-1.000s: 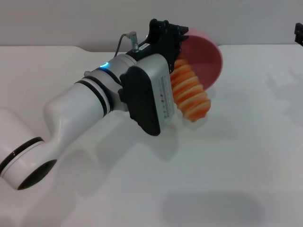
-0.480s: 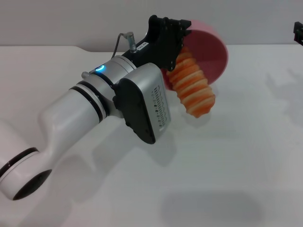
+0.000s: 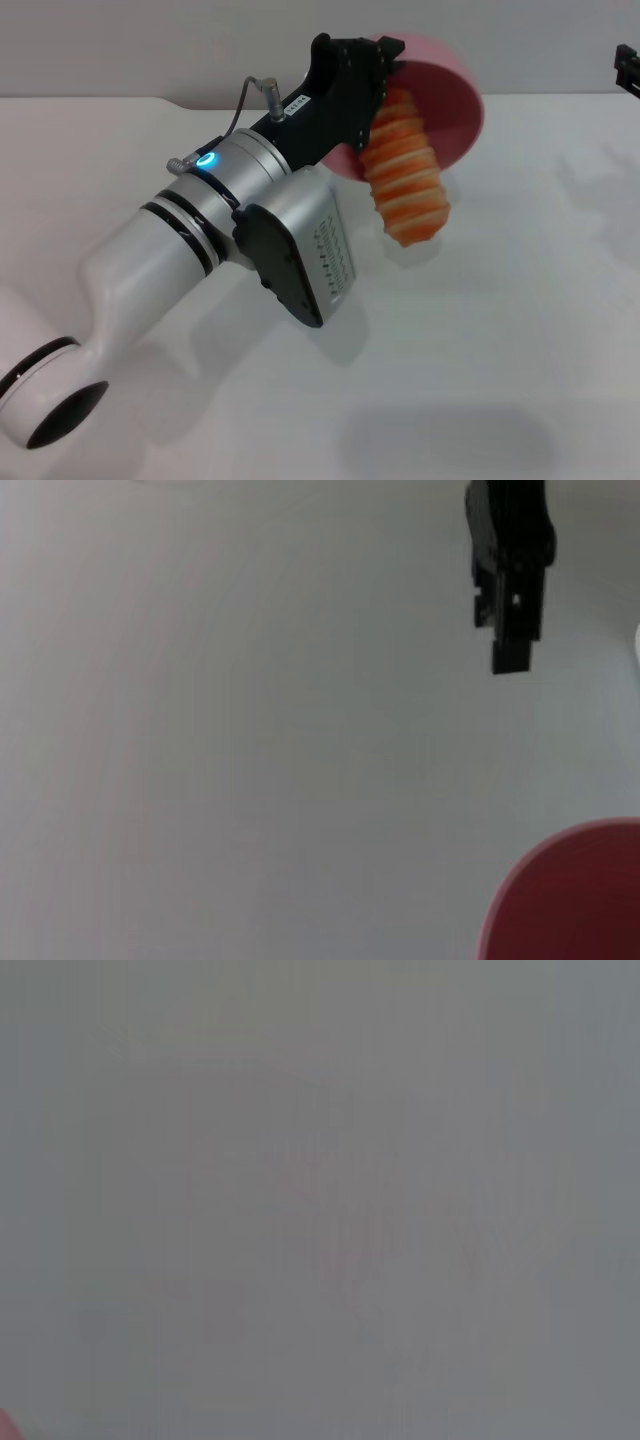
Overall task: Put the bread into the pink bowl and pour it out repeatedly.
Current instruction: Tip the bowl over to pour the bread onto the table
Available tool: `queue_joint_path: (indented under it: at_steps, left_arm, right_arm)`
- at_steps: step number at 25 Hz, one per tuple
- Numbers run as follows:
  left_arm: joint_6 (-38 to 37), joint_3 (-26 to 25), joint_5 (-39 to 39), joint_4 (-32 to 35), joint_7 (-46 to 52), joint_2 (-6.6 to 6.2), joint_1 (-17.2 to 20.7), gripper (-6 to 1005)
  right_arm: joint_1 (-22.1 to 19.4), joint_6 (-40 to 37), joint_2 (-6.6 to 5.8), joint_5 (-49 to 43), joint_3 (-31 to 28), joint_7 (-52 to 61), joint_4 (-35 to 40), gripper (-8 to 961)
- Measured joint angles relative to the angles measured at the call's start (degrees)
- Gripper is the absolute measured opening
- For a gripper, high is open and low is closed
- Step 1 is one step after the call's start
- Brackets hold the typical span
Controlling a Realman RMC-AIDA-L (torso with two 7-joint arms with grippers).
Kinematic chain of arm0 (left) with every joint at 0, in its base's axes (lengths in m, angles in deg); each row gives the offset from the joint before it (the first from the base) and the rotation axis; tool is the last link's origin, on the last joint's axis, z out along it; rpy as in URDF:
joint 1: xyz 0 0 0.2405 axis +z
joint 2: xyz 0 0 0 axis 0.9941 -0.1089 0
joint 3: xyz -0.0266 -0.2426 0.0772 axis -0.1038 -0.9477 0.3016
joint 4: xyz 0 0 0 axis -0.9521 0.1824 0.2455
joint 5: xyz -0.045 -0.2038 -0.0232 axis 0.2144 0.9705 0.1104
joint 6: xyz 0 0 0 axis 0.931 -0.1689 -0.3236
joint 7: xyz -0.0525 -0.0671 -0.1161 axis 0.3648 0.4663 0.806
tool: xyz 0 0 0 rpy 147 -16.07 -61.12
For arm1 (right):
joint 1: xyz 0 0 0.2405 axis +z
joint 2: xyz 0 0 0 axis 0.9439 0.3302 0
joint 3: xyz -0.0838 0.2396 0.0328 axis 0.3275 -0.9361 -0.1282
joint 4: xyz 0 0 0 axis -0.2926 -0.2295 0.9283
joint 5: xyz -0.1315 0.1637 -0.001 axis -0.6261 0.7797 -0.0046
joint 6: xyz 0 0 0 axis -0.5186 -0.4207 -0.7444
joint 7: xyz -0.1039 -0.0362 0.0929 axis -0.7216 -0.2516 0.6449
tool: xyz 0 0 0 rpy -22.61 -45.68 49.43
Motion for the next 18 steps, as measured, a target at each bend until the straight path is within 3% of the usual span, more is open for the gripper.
queue_joint_path:
  at_steps: [15,18]
  left_arm:
    - [0.41,0.94,2.79,1.19,-11.52,0.00,-0.16,45]
    - [1.55,1.53,11.83,2.73,-10.92,0.00,-0.86,45]
  right_arm:
    - [-0.26,0.51,0.00,-0.14,-0.65,-0.30,1.00,663]
    - [-0.22,0.67,0.00,-0.10,-0.55,-0.30,0.95,663]
